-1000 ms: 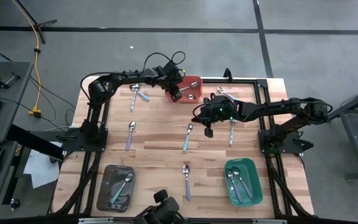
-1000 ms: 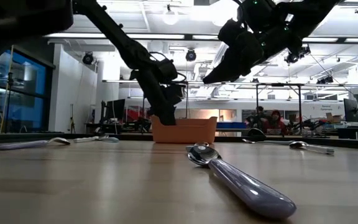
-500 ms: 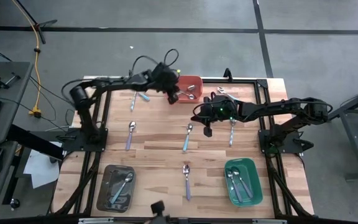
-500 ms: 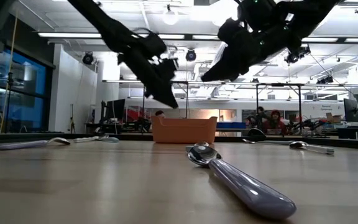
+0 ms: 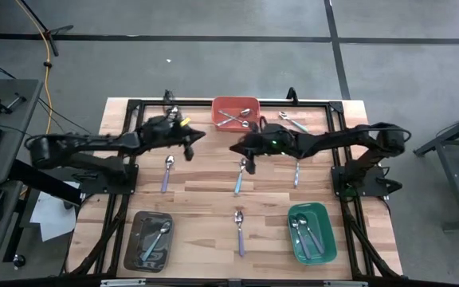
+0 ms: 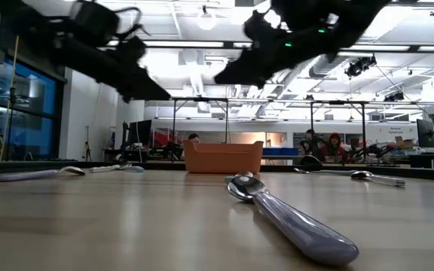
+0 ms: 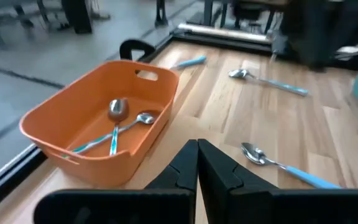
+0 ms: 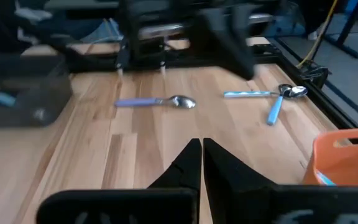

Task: Sort silverware by color (type)
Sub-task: Put the top left blue spoon into the black bin

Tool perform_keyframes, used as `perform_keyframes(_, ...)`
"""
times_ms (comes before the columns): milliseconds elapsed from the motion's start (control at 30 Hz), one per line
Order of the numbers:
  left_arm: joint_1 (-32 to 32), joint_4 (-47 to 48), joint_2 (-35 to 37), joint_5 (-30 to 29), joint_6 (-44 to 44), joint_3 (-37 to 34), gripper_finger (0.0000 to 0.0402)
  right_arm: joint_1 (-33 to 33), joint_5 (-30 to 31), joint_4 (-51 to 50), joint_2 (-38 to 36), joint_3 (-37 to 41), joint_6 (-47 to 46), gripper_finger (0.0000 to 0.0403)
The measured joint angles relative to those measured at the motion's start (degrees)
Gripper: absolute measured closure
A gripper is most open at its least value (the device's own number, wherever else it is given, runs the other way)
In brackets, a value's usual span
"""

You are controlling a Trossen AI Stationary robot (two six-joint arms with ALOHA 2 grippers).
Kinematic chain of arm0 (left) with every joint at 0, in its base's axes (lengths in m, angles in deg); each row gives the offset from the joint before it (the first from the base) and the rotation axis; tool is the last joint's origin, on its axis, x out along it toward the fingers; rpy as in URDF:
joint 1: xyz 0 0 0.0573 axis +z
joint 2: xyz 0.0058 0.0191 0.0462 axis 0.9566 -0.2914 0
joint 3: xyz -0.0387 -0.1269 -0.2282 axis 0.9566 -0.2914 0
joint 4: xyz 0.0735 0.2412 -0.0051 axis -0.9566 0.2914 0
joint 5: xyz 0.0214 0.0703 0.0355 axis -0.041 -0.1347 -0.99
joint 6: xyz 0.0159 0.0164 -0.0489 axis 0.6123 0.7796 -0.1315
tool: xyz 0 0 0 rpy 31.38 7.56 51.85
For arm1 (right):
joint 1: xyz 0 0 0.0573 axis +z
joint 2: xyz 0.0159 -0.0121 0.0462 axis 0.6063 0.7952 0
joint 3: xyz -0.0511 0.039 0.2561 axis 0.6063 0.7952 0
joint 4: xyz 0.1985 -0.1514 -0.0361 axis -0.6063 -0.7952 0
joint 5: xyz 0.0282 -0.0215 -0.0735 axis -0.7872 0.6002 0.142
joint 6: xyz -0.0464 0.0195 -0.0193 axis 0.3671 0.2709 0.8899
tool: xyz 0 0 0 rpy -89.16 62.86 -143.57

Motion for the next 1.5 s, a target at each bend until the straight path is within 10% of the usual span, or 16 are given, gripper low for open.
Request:
perform_keyframes(700,-4.1,2.9,35.4,-4.3,-0.5,-20.3,0.0401,-4.6,0.3,-34.4,35.2,-56.7,-1.3,0.0299)
perform_keyframes(1500,-4.1,14.7,47.6,-4.9,-1.6,-20.4,0.0401,-7.9,8.2,-30.8,55.9,-74.4,-9.0,0.0199)
